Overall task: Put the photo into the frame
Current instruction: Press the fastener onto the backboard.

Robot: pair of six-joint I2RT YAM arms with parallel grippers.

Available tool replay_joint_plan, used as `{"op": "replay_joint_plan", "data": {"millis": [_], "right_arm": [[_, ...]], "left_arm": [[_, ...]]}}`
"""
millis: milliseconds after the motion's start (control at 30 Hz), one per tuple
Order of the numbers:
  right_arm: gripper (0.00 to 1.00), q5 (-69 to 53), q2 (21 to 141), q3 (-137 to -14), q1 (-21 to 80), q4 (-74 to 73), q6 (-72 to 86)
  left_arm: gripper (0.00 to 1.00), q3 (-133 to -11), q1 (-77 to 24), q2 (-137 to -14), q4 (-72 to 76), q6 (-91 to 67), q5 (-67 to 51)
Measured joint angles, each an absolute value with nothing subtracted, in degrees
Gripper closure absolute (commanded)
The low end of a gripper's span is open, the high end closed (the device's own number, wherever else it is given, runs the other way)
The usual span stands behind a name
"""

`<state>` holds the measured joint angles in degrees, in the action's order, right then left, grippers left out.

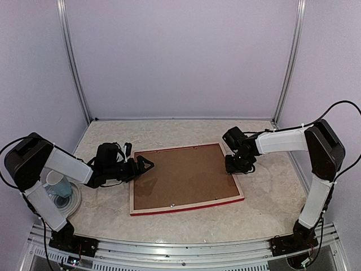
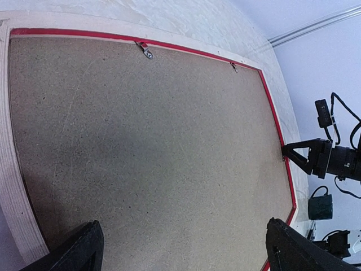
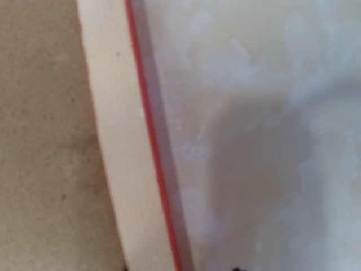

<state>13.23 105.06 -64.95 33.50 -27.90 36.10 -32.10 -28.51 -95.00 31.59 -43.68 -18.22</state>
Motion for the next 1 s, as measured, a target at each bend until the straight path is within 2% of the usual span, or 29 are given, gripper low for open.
{"op": "replay_joint_plan", "data": {"millis": [167, 733, 1000], "right_arm": [[0.64, 14.2, 105.0, -65.4, 34.0, -29.5, 35.8], [0.58, 14.6, 104.5, -72.9, 34.1, -36.1, 32.6], [0.56, 12.6, 104.7, -71.7, 34.4, -35.2, 32.6]], "left_arm": [[0.01, -32.1, -28.5, -95.0, 31.6, -43.7, -18.4], [0.01, -32.1, -28.5, -95.0, 31.6, -43.8, -18.6], [0.01, -32.1, -28.5, -95.0, 31.6, -43.8, -18.6]]}}
